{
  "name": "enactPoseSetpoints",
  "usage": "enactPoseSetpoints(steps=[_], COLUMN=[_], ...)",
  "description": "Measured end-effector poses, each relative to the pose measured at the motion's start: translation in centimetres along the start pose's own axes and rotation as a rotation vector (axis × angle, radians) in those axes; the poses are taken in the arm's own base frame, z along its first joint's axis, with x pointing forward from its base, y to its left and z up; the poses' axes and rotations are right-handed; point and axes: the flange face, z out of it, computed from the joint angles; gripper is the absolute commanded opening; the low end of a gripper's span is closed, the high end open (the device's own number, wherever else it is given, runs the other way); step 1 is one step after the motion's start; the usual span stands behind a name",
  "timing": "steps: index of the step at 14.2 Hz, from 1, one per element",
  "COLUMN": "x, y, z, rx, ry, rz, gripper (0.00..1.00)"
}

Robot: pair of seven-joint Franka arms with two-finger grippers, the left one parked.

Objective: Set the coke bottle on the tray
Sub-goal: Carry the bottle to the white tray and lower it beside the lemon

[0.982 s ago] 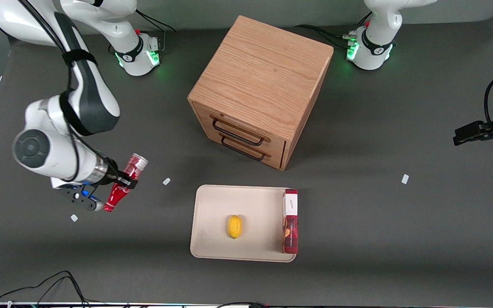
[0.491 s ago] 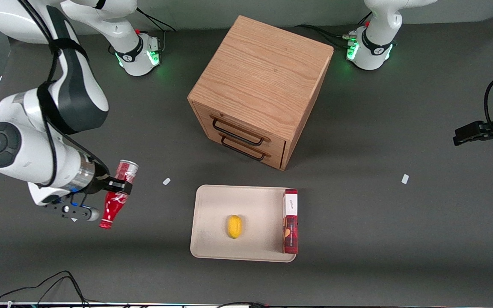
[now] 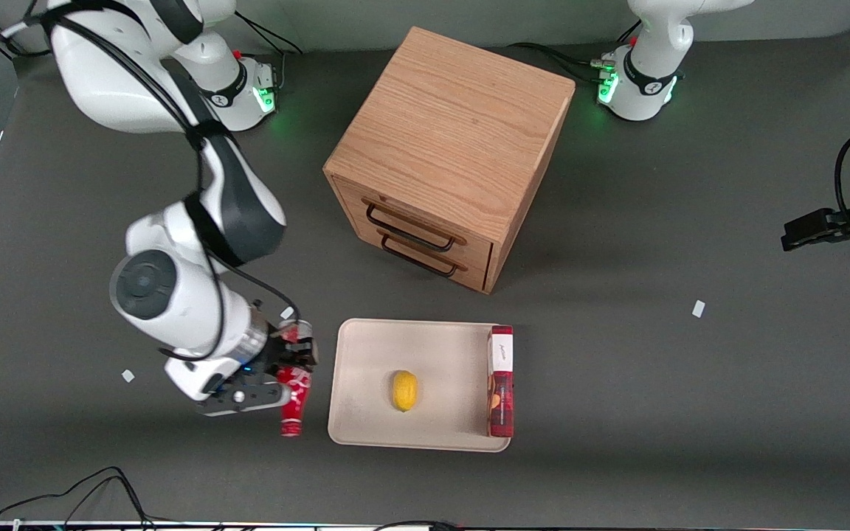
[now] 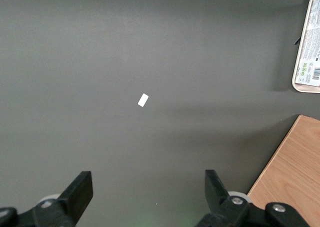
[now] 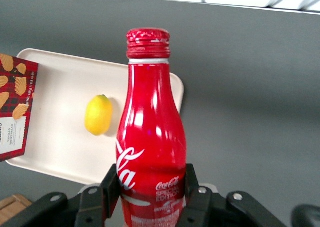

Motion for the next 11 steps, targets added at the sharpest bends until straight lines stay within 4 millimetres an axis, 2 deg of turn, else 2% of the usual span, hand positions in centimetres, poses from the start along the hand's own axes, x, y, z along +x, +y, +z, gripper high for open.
enactPoseSetpoints(steps=[2,4,6,8,9,10,11], x=[0.1,0.2,-0.1,-0.5,-0.6,-0.7,-0.8], y=[-1.2,-0.9,-0.5,-0.4,-0.3,-0.3,-0.2], z=[4.4,8.2,11.6,14.3,15.4,16.1,16.6], rx=[0.015,0.021,0.033,0.076,0.082,0.085,0.087], ry=[0.016,0.018,0.001,-0.018,-0.025,-0.028,-0.025], rz=[-0.015,-0.01,0.006,0.039,0.046,0.049,0.051], gripper=[0.05,0.06,0.11,0.15,0.22,0.25,0.35])
